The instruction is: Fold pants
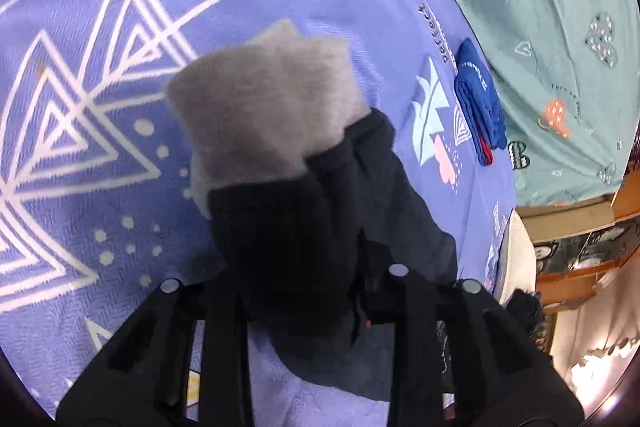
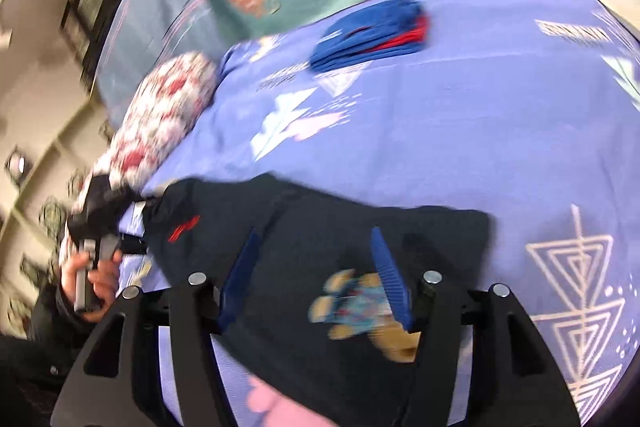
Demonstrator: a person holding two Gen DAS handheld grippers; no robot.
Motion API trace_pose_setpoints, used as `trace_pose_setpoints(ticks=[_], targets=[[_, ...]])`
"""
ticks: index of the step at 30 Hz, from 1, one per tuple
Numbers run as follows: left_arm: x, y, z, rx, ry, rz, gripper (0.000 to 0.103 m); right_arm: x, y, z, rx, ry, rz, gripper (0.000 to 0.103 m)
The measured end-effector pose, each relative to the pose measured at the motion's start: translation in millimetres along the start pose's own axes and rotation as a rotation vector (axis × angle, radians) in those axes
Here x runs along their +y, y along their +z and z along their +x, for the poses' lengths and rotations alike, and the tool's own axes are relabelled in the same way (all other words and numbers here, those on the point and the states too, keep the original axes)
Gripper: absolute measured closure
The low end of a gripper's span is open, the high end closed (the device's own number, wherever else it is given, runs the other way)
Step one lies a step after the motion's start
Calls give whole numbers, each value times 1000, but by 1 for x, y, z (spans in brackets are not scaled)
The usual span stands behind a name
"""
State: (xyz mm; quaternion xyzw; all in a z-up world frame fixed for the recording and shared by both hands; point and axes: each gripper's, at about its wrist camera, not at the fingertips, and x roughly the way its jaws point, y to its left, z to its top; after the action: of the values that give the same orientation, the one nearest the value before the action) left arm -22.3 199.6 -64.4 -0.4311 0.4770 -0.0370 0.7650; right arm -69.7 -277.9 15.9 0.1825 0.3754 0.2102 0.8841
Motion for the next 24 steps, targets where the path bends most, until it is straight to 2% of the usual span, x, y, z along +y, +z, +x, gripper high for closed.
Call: trace_pose_setpoints(ticks=[3, 5, 8, 10, 12, 14, 16, 17, 18, 19, 20, 21, 22, 24], targets=[[-11, -8, -9, -57, 2, 36, 78, -22, 2, -7, -32, 36, 85, 43], [-43, -20, -22, -121, 17, 162, 79, -28, 4, -11, -54, 47, 101, 41], [-111, -57, -39, -172, 15, 431, 80, -31, 4, -11, -65, 67, 119, 41], [-150, -86, -42, -154, -15, 585, 80, -33, 5, -17, -85, 81, 126, 41], [-189, -127, -29, -87, -38, 754, 79, -34, 5, -20, -94, 102, 131, 40], [-206, -156, 1, 28, -33, 857, 73, -36, 4, -23, -92, 137, 153, 27], [-211, -178, 40, 175, -17, 922, 50, -39, 3, -26, -81, 179, 184, 11], [-209, -188, 61, 260, -10, 937, 50, -39, 3, -26, -68, 188, 193, 7], [-208, -193, 69, 285, -15, 950, 49, -39, 2, -26, -48, 197, 202, 7], [-208, -195, 67, 273, -20, 962, 39, -40, 1, -25, -17, 216, 212, 7], [-212, -195, 59, 266, -64, 966, 29, -39, -1, -23, 16, 234, 220, 7], [-213, -192, 50, 281, -141, 946, 7, -38, -3, -21, 47, 242, 223, 7], [-213, -187, 38, 273, -202, 924, 2, -35, -5, -18, 83, 246, 219, 7], [-214, -185, 23, 246, -228, 937, 2, -28, -6, -18, 117, 253, 206, 7]])
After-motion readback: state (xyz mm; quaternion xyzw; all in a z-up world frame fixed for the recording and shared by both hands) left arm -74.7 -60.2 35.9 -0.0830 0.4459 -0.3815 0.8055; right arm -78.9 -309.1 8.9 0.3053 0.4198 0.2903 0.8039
